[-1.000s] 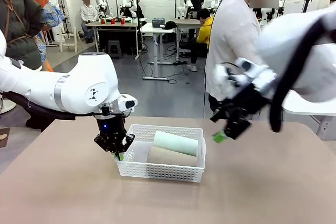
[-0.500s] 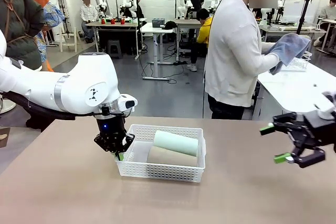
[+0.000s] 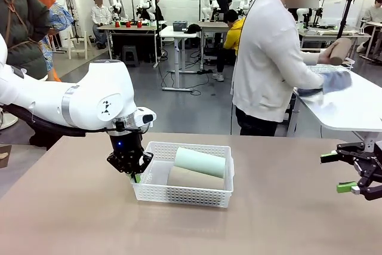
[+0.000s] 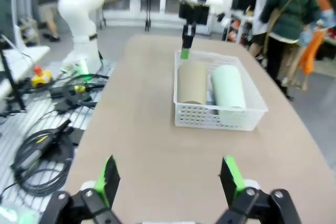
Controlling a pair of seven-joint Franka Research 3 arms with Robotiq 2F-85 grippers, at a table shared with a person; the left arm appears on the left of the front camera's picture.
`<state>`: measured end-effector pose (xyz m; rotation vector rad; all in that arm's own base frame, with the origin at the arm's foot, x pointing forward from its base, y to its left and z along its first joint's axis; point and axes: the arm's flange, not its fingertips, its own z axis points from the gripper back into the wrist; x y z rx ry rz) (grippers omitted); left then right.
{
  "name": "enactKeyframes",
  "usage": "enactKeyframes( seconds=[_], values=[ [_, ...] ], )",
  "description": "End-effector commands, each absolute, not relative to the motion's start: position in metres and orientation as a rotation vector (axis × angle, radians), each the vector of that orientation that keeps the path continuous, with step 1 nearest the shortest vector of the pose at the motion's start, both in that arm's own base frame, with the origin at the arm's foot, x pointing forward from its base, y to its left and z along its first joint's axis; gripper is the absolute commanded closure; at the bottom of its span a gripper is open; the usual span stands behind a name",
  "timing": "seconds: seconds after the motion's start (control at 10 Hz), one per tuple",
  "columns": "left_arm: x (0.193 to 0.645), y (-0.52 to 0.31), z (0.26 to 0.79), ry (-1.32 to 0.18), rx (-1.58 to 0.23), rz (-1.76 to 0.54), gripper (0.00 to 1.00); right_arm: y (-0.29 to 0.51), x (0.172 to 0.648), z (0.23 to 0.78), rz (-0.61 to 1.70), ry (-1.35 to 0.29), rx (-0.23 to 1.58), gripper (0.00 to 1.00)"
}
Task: Clean and organize the cups into the basket.
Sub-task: Pick up the Reusable plastic cup from the right side of the table and stack it inside the Organizing basket in the center of the table.
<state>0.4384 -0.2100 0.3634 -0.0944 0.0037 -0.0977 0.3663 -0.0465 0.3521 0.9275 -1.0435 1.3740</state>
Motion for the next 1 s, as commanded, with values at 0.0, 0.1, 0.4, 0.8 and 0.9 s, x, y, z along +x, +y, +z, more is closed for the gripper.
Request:
enactKeyframes(
  seconds=[0.0, 0.1, 0.4, 0.8, 0.9],
  values=[
    [0.4382, -0.2103, 0.3626, 0.003, -0.086, -0.104, 0.96, -0.0404, 0.3636, 0.3551, 1.392, -1.034, 0.924, 0.00],
    [0.4382, -0.2103, 0.3626, 0.003, -0.086, -0.104, 0.96, -0.0404, 0.3636, 0.3551, 1.392, -1.034, 0.924, 0.00],
    [0.4382, -0.2103, 0.3626, 0.003, -0.086, -0.104, 0.96, -0.0404, 0.3636, 0.3551, 1.392, -1.034, 0.924, 0.00],
    [0.4382, -0.2103, 0.3626, 0.003, -0.086, -0.104, 0.96, -0.0404, 0.3636, 0.3551, 1.392, -1.034, 0.924, 0.00],
    [0.4382, -0.2103, 0.3626, 0.003, -0.086, -0.104, 0.96, -0.0404, 0.3636, 0.3551, 1.392, -1.034, 0.924, 0.00]
  ],
)
